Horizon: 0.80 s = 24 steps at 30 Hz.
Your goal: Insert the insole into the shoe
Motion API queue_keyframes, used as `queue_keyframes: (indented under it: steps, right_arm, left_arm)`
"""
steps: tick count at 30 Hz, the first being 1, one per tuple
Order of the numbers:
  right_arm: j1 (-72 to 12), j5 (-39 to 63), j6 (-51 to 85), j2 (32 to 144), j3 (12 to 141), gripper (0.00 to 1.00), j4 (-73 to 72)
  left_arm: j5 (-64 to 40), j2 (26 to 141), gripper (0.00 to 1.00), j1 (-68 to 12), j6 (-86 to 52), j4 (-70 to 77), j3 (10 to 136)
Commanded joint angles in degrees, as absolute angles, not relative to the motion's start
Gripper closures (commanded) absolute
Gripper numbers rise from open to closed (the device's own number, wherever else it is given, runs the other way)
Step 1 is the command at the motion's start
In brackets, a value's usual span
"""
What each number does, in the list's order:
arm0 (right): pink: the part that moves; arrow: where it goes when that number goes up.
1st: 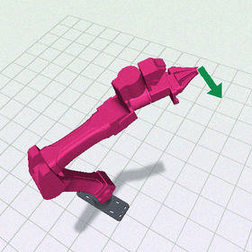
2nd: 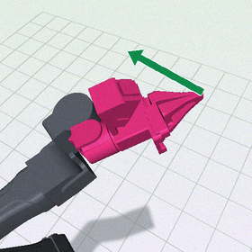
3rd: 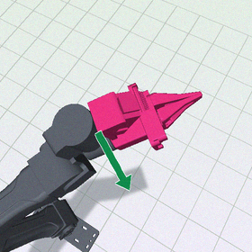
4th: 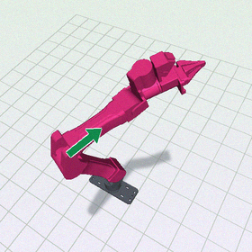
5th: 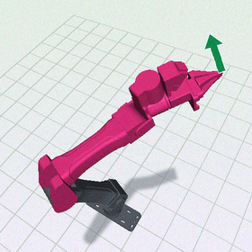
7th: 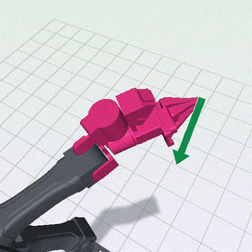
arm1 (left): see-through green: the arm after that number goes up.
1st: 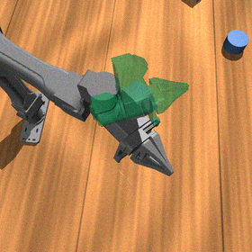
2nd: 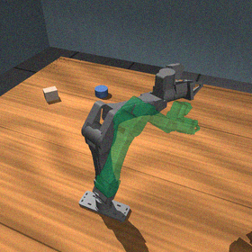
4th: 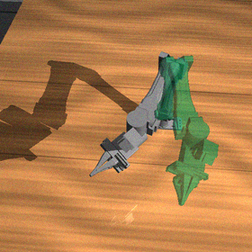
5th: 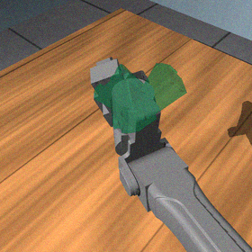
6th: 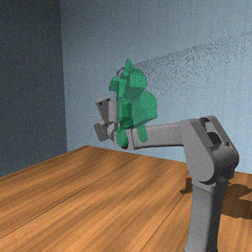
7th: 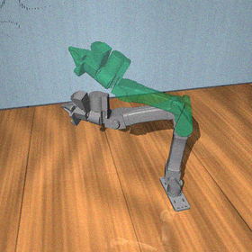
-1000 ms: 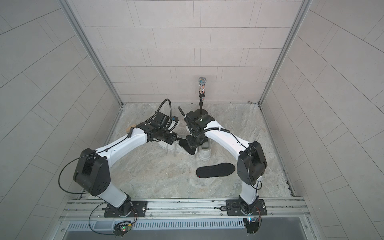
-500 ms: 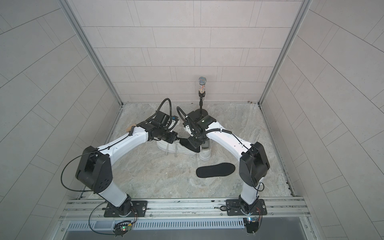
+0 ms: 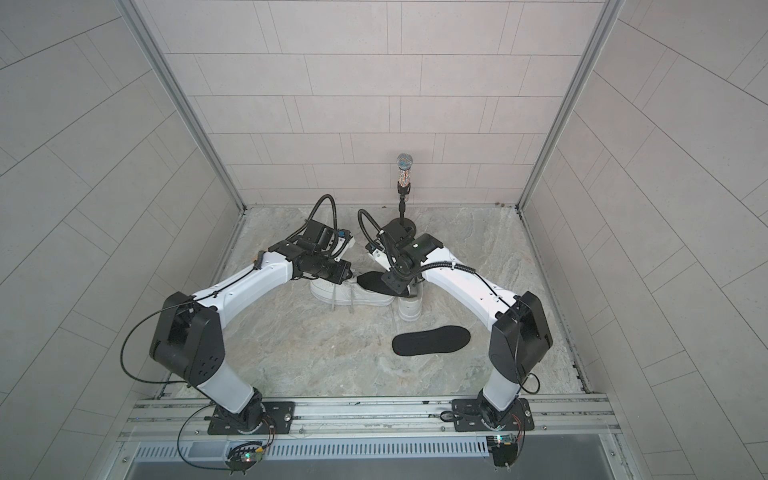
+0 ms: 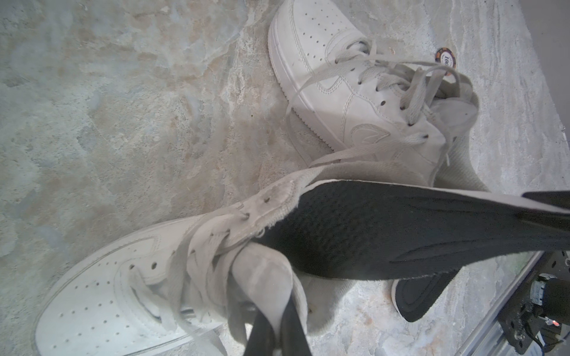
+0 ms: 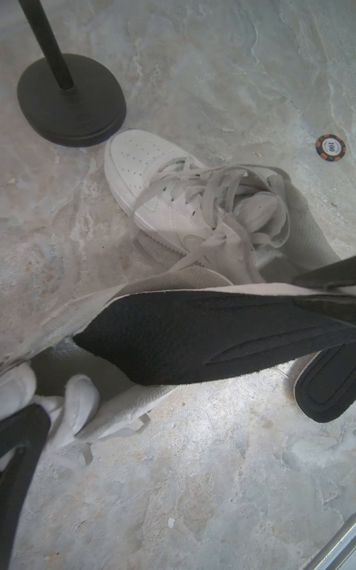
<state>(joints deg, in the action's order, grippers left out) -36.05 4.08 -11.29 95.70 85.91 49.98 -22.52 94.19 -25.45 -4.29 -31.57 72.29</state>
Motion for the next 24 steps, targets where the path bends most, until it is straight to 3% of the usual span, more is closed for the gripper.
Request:
queue_keyframes:
  steps: [1, 15, 24]
  right_arm:
    - [-35.9, 4.4, -17.3, 95.8, 86.0, 0.98, 45.6]
    - [-34.0, 14.0, -23.4, 99.8, 85.0, 0.97, 33.3]
    - [-34.0, 8.7, -30.9, 103.2, 86.2, 0.96, 29.5]
  left_arm:
    - [-24.5, 92.7, 1.0, -25.1, -4.2, -29.7, 71.8]
    - [-28.3, 90.8, 1.0, -24.4, -6.3, -23.0, 69.0]
    - [-32.4, 89.9, 1.0, -23.6, -4.6, -23.0, 68.6]
